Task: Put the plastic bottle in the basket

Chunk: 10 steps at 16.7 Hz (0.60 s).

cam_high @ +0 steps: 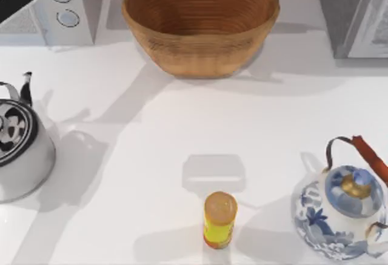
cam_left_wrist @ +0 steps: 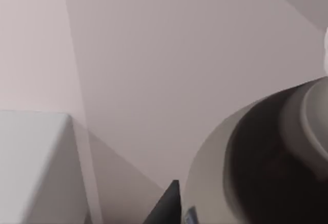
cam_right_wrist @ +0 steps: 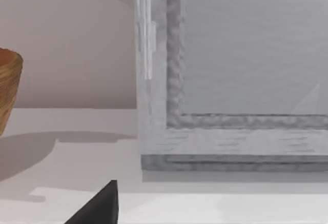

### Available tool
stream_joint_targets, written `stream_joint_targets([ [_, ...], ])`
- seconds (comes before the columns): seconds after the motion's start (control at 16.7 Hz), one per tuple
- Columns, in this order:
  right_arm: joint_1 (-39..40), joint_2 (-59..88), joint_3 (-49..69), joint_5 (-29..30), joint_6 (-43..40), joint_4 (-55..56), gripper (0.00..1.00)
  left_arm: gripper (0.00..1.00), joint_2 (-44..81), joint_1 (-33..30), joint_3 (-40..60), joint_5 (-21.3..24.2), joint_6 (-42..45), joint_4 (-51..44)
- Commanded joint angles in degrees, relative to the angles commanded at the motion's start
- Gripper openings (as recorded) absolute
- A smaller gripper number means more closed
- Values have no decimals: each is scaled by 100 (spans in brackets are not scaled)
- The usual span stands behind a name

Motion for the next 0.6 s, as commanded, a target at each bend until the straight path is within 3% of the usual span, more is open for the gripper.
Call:
stream_joint_targets([
  [0.6,0,0,0,0,0,0,100,90,0,0,0,0,0,0],
])
